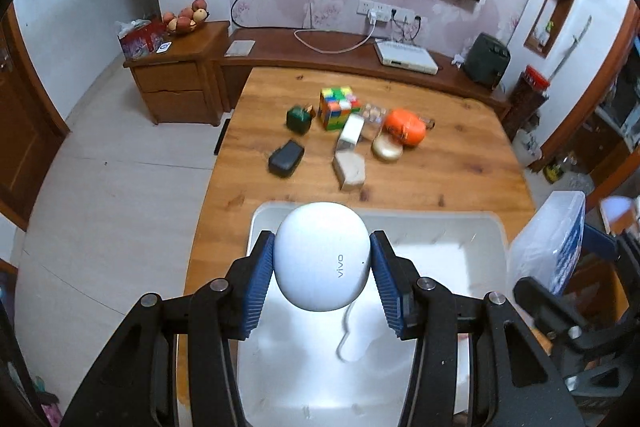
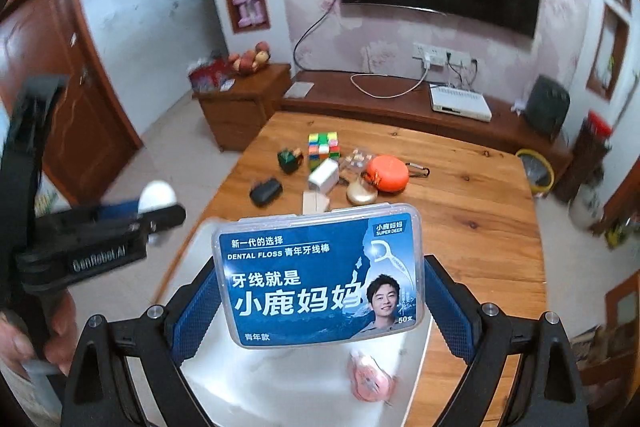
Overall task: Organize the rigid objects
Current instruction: 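Carry earbud case and floss box into the white tray and release both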
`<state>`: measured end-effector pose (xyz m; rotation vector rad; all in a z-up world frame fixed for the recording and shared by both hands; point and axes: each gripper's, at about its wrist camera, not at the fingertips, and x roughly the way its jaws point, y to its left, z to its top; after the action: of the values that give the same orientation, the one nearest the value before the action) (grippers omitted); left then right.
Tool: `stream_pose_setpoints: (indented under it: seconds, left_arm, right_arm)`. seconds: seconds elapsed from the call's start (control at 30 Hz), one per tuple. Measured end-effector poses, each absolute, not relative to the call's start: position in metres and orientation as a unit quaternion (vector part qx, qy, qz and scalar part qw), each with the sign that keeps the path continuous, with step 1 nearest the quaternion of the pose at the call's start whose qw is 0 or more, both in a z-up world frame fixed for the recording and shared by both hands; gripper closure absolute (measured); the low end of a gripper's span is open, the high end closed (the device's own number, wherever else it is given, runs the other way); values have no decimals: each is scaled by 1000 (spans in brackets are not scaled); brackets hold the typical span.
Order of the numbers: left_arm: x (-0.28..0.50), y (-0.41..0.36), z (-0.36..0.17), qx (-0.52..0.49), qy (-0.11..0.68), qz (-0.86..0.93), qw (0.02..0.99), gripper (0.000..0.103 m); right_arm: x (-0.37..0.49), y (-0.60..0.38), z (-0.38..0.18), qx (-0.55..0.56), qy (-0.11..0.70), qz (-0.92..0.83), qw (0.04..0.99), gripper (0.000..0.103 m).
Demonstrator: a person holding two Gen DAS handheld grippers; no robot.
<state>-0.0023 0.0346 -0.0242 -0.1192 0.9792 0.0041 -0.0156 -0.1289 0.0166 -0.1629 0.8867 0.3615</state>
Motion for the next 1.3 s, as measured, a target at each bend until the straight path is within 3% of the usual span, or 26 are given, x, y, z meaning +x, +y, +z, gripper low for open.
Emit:
stream_pose_setpoints:
  seconds: [0.2, 0.4, 0.8, 1.07, 1.13, 1.17, 1.23, 1.3]
  left_arm:
    - [-15, 32, -90, -57, 523, 9, 850, 51]
    - [-13, 31, -146, -73, 584, 15, 809, 52]
    - [-19, 9, -153, -23, 577, 13, 817, 51]
    - [-16, 8, -161, -24, 589, 10, 807, 50]
    - [-18, 8, -157, -23, 582, 10, 813, 38]
    - [-18, 7, -156, -24, 579, 7, 815, 37]
    - [-21, 3, -152, -17, 570, 1, 822, 24]
    - [-23, 0, -148, -8, 563, 0, 826, 20]
  right_arm:
    - [-34, -121, -50, -130, 440, 141, 877, 9]
    - [-36, -117, -117, -145, 512, 140, 835, 9]
    - [-25, -123, -152, -110, 576, 157, 795, 8]
    - [-30, -125, -150, -102, 568, 174, 798, 7]
    - [-30, -126, -149, -99, 566, 176, 799, 7]
    - [-30, -127, -148, -97, 566, 175, 800, 7]
    - [-30, -129, -148, -91, 566, 171, 801, 7]
    - [-28, -131, -147, -84, 567, 168, 802, 7]
